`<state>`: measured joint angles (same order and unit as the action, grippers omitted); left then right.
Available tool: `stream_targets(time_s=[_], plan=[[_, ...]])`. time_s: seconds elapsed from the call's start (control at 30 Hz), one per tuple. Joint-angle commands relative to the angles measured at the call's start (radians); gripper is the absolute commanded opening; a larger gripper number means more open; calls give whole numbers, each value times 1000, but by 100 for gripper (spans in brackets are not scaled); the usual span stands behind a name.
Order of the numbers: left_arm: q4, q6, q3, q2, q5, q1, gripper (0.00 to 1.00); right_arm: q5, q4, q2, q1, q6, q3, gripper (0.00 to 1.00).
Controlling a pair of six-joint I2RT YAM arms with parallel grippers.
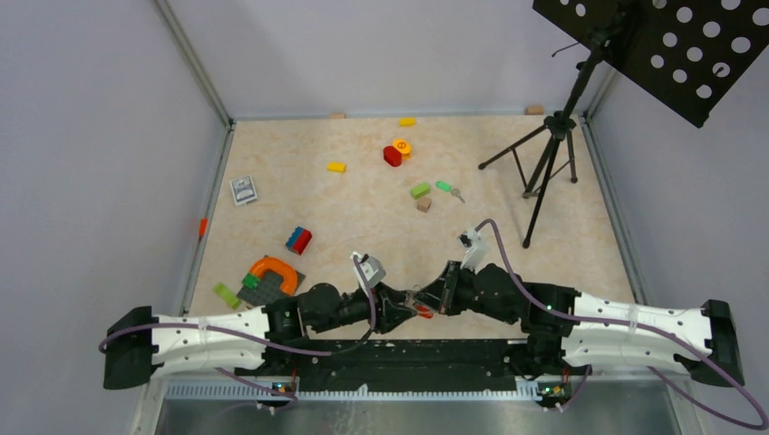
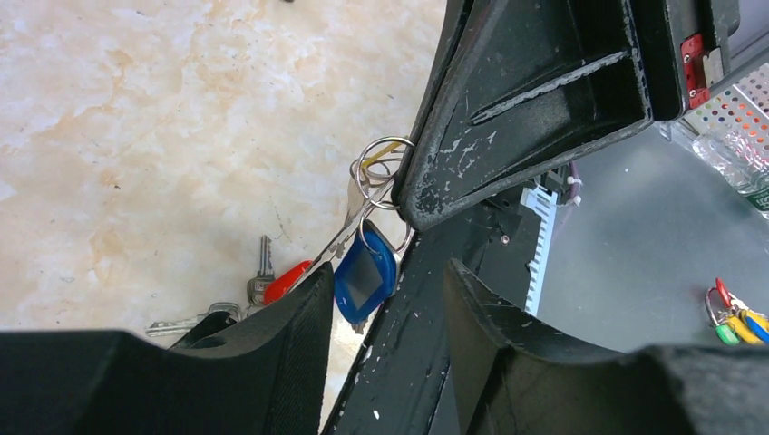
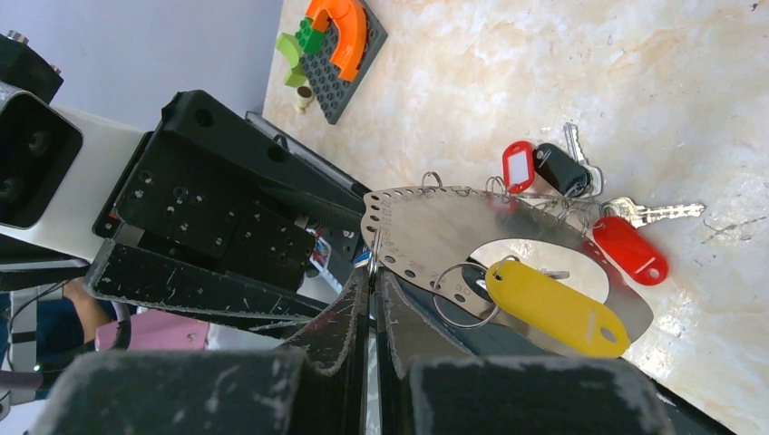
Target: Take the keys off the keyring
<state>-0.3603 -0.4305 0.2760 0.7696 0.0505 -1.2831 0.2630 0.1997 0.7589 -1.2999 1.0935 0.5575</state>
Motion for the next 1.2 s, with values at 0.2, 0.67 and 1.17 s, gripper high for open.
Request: stream_targets(time_s=[0.2,0.67,1.17], plan=[[-113,3,12,63,26,-12,42,-19,-94,-12,-11,3,35,0],[-187,0,-20,32,138,-15,26,-18,-90,-37,-10,11,14,0],[-112,0,25,63,62,-15,0,56,46,-84,-11,-16,37,0]])
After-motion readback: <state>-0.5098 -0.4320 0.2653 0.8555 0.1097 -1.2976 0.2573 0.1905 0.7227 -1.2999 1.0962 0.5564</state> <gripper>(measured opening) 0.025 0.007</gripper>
